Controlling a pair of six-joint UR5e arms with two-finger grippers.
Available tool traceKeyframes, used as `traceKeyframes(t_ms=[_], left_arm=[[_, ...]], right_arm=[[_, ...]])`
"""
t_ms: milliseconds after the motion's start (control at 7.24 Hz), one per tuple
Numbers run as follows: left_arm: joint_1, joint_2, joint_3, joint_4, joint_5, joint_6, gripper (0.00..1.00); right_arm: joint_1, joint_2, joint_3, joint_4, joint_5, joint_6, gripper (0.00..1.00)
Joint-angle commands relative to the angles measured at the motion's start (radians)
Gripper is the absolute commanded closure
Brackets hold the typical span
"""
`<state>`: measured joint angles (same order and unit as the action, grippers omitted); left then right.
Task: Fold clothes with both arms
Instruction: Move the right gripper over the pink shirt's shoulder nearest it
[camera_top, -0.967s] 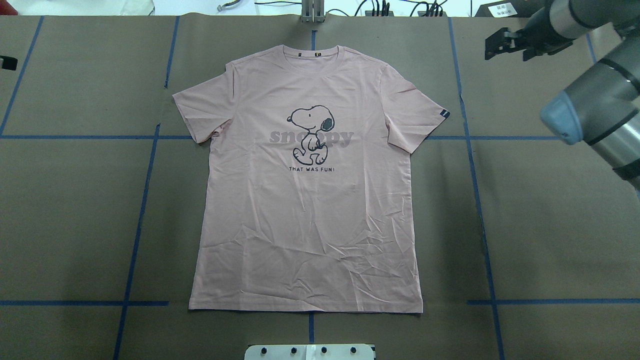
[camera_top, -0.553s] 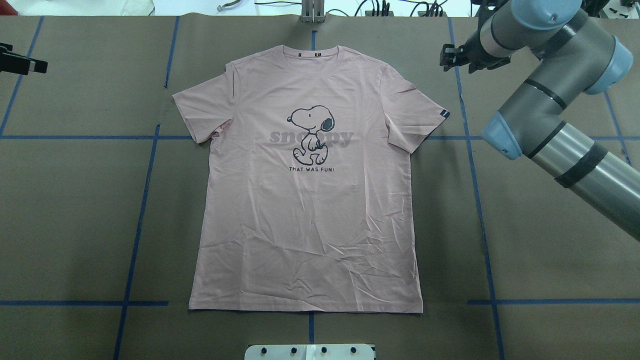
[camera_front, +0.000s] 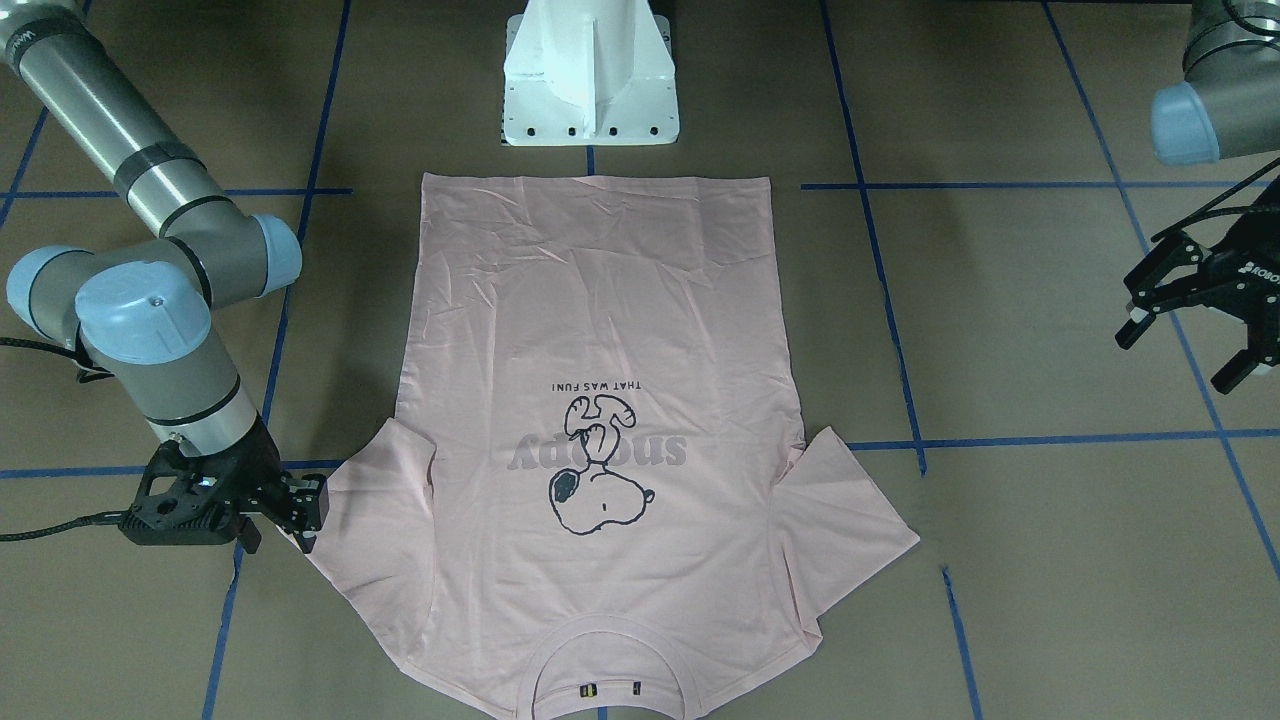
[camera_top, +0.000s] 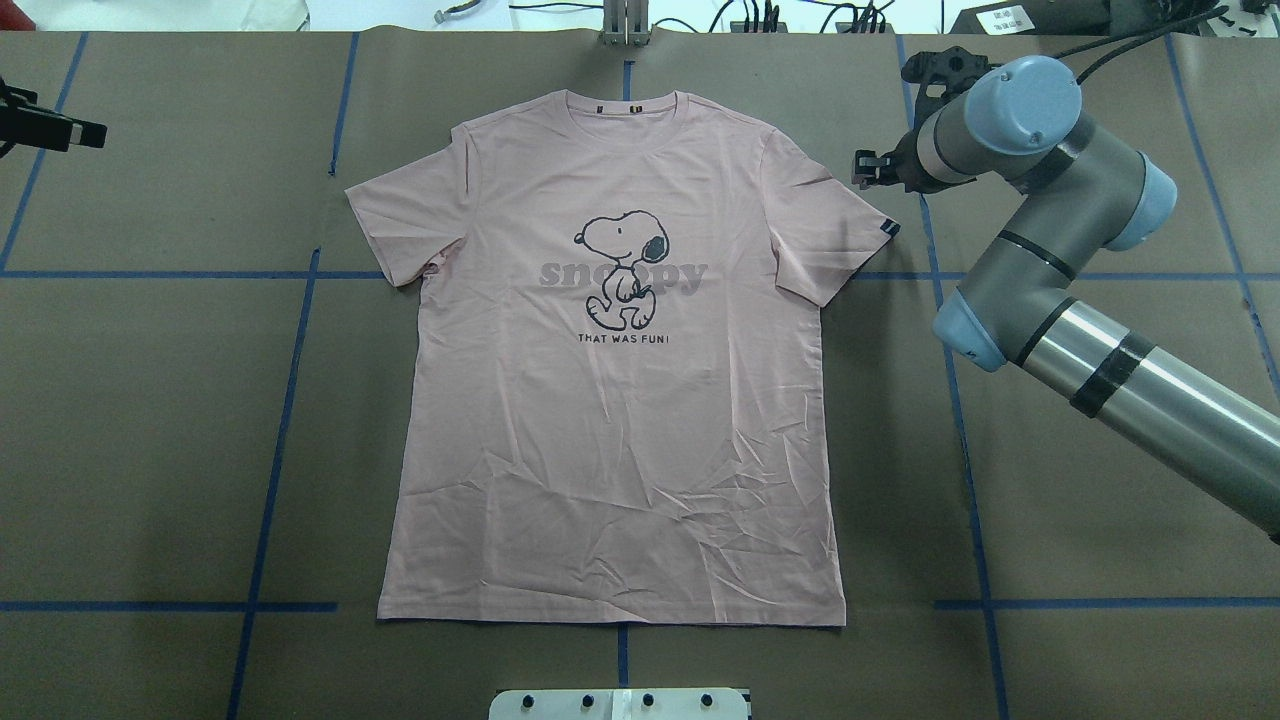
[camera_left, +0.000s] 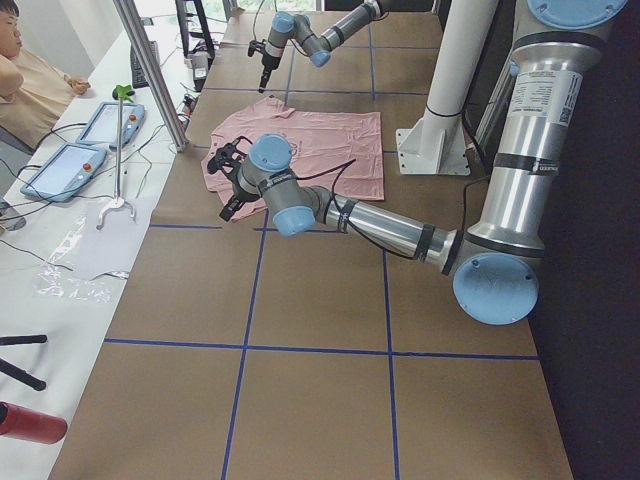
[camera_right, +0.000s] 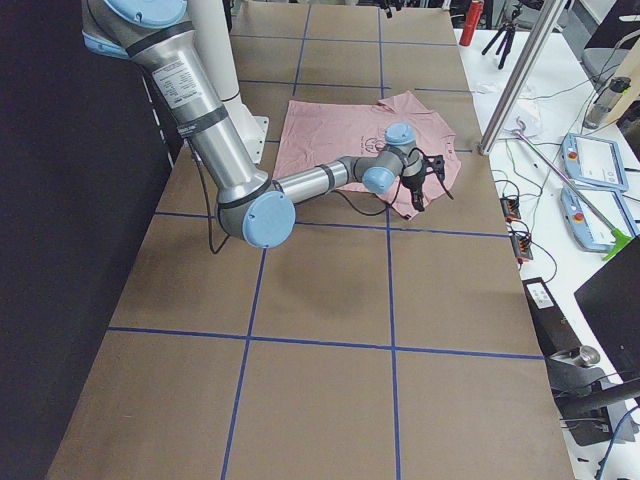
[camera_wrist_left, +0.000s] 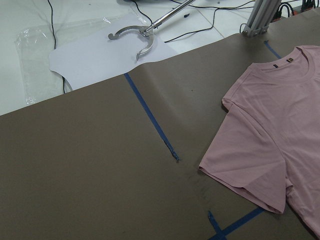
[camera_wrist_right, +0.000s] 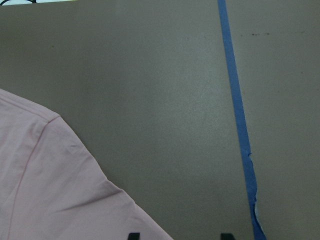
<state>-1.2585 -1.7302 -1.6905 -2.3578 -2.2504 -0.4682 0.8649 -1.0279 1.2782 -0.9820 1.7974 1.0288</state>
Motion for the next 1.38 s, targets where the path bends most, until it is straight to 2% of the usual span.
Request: traceKeyframes(t_ms=[0,1244], left_arm=[[0.002,0.000,0.000,0.000,0.000,0.000,0.01],[0.007,0.001,0.002,0.000,0.002,0.013,0.01]], right_arm=[[-0.021,-0.012,-0.011,0.023,-0.018,0.001,0.39],[-0.032,-0.044,-0.010,0.025,-0.021,0.001,0.42]])
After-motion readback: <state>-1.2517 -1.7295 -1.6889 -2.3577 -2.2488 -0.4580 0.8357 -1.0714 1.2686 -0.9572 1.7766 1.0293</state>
